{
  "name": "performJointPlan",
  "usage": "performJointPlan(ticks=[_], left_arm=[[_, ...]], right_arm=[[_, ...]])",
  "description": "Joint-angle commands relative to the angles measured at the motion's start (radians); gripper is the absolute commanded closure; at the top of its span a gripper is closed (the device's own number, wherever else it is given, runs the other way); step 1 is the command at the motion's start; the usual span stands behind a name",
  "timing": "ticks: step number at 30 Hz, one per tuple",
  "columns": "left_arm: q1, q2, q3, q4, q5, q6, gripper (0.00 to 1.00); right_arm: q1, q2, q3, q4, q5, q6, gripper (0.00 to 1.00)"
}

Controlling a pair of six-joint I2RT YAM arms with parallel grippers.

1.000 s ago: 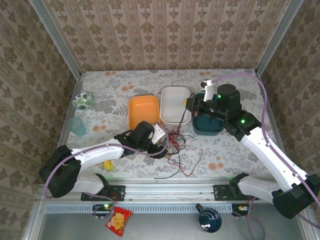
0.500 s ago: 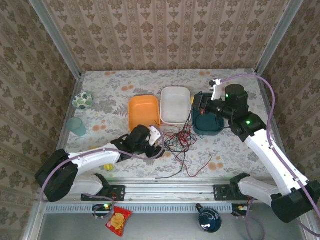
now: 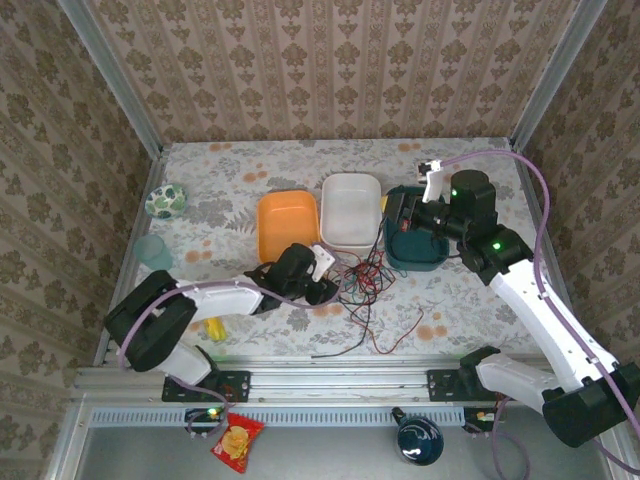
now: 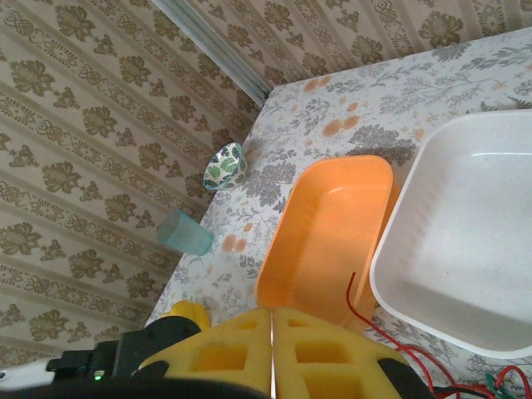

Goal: Untangle the cables

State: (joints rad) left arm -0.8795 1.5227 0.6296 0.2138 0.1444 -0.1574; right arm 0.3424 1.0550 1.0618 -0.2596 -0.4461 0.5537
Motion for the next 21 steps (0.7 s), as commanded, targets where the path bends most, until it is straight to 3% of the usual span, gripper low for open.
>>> performJointPlan(ticks=[1, 8, 10, 15, 21], left_arm=[[0.008, 0.042, 0.030, 0.043, -0.005, -0.016, 0.56], [0.009, 0.116, 0.044, 0.070, -0.017, -0.008, 0.93], [0.008, 0.124, 0.046, 0.068, -0.023, -0.008, 0.98], [0.009, 0.112, 0.041, 0.022, -0.077, -0.021, 1.00], [0.000, 0.020, -0.013, -0.050, -0.200, -0.090, 1.00]], right_arm=[[-0.005, -0.030, 0.007, -0.003, -0.020, 0.002, 1.00], [-0.006, -0.054, 0.027, -0.036, 0.019, -0.018, 1.00], [-0.008, -0.063, 0.036, -0.042, 0.045, -0.026, 1.00], [-0.010, -0.087, 0.101, -0.098, 0.169, -0.096, 1.00], [-0.011, -0.139, 0.180, -0.171, 0.479, -0.194, 1.00]])
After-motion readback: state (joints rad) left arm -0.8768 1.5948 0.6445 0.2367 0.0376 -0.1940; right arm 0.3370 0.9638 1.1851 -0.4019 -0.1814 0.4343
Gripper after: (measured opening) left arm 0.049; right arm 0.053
